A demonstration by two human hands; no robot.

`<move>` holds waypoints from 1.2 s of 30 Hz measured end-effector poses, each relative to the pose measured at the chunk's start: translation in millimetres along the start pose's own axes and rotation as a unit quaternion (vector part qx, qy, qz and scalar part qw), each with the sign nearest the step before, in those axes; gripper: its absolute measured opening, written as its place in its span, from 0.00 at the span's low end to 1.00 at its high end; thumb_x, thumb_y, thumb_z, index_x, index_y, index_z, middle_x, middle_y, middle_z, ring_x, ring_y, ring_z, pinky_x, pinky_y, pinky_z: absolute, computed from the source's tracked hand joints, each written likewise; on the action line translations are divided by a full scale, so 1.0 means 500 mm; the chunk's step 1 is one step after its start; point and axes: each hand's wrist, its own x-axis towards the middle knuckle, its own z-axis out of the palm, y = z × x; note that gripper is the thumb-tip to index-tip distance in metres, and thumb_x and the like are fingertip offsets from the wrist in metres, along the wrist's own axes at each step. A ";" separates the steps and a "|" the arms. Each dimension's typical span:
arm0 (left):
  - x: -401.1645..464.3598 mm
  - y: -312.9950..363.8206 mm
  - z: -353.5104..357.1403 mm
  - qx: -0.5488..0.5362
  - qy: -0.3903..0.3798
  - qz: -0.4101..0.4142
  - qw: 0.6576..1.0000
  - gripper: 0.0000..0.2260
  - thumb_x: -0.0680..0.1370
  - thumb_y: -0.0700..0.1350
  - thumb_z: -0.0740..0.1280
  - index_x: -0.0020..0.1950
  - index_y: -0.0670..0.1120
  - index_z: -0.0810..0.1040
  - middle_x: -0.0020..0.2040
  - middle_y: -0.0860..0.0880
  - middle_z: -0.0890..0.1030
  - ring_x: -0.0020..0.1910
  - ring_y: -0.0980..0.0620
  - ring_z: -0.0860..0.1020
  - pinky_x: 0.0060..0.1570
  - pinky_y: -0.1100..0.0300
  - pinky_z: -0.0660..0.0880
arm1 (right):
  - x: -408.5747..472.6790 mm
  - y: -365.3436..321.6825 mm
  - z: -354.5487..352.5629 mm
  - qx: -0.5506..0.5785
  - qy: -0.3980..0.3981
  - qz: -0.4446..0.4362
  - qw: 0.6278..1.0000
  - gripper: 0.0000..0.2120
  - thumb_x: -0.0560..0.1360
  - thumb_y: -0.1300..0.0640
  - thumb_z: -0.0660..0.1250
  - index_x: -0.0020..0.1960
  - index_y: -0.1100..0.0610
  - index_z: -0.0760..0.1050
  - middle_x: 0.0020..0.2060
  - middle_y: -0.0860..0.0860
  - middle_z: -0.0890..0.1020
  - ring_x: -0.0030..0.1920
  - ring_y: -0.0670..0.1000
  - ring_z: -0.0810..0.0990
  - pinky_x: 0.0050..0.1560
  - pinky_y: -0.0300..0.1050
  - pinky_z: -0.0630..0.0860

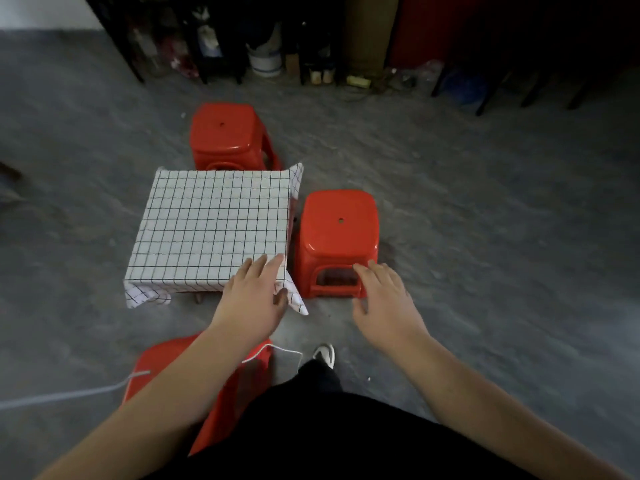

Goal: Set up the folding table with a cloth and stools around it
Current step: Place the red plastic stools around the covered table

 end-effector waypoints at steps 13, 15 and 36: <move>0.366 0.072 0.053 -0.137 0.011 -0.144 0.980 0.29 0.80 0.53 0.60 0.80 0.51 0.55 0.79 0.47 0.60 0.78 0.44 0.54 0.75 0.44 0.57 | 0.513 0.072 -0.141 -0.128 -0.082 -0.139 0.979 0.30 0.76 0.52 0.65 0.77 0.52 0.62 0.77 0.55 0.63 0.77 0.57 0.58 0.74 0.56 0.62; 0.395 0.083 0.046 -0.153 0.012 -0.176 0.972 0.29 0.80 0.53 0.60 0.79 0.50 0.56 0.78 0.46 0.60 0.78 0.44 0.56 0.75 0.44 0.57 | 0.569 0.080 -0.165 -0.147 -0.105 -0.170 0.969 0.31 0.76 0.52 0.65 0.77 0.51 0.62 0.77 0.55 0.63 0.77 0.57 0.58 0.74 0.56 0.62; 0.684 0.390 0.332 -0.220 0.092 -0.590 0.772 0.35 0.78 0.57 0.64 0.80 0.54 0.50 0.81 0.44 0.49 0.79 0.41 0.49 0.73 0.42 0.58 | 1.081 0.259 -0.119 -0.283 -0.333 -0.475 0.764 0.36 0.77 0.47 0.66 0.80 0.45 0.54 0.80 0.52 0.53 0.78 0.56 0.52 0.77 0.54 0.56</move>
